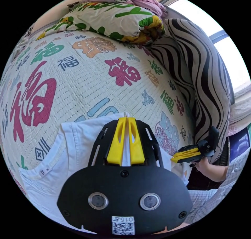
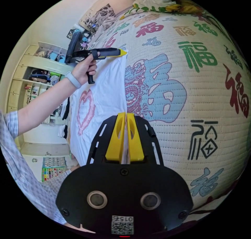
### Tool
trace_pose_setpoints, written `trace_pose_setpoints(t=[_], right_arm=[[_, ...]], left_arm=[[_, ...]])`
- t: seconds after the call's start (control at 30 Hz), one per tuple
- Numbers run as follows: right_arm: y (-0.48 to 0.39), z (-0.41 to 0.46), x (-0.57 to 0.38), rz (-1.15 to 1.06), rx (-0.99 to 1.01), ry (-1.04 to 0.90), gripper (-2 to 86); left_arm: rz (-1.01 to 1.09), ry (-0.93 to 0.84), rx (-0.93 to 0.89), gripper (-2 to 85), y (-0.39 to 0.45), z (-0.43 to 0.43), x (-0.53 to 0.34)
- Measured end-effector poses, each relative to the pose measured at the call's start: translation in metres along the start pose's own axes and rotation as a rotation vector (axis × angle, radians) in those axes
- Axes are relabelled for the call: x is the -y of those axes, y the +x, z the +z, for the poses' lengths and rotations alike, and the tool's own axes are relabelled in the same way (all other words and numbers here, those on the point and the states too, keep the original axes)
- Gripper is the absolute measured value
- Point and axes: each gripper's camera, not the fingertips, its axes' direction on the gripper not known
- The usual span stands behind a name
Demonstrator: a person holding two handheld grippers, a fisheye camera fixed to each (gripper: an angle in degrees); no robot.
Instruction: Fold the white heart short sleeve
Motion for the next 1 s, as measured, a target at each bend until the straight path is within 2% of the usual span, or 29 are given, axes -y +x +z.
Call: trace_pose_setpoints(t=[0.07, 0.17, 0.27, 0.37, 0.5, 0.57, 0.63, 0.77, 0.87, 1.0], right_arm=[[-0.011, -0.004, -0.001, -0.015, -0.016, 0.005, 0.0], [-0.033, -0.017, -0.004, -0.009, -0.103, 0.01, 0.1], [-0.065, -0.035, -0.005, -0.004, -0.275, 0.05, -0.2], [-0.106, -0.04, 0.004, -0.095, -0.22, 0.07, -0.3], [-0.163, -0.008, 0.021, -0.239, -0.18, -0.084, -0.4], [-0.175, 0.01, 0.02, -0.246, -0.198, -0.198, -0.4], [-0.193, 0.004, 0.013, -0.24, -0.244, -0.168, -0.4], [-0.215, -0.011, 0.009, -0.155, -0.257, -0.252, -0.4], [-0.247, -0.029, 0.003, -0.112, -0.232, -0.258, -0.4], [-0.319, -0.042, 0.02, -0.13, -0.206, -0.247, -0.4]], left_arm=[[-0.028, 0.029, -0.028, 0.8, -0.007, -0.017, -0.008], [-0.119, 0.113, 0.05, 1.1, -0.015, -0.067, -0.039], [-0.143, 0.197, 0.106, 1.5, -0.005, -0.124, -0.082], [-0.105, 0.146, 0.079, 1.4, 0.011, -0.146, -0.12], [-0.143, 0.038, 0.108, 0.2, 0.002, -0.148, -0.148], [-0.185, 0.071, 0.047, -0.3, -0.012, -0.16, -0.155], [-0.264, 0.097, -0.025, -0.6, -0.031, -0.181, -0.164], [-0.338, 0.18, 0.011, -0.8, -0.039, -0.243, -0.2], [-0.423, 0.266, 0.004, -0.7, -0.05, -0.307, -0.262], [-0.69, 0.345, 0.154, 0.2, -0.079, -0.403, -0.387]])
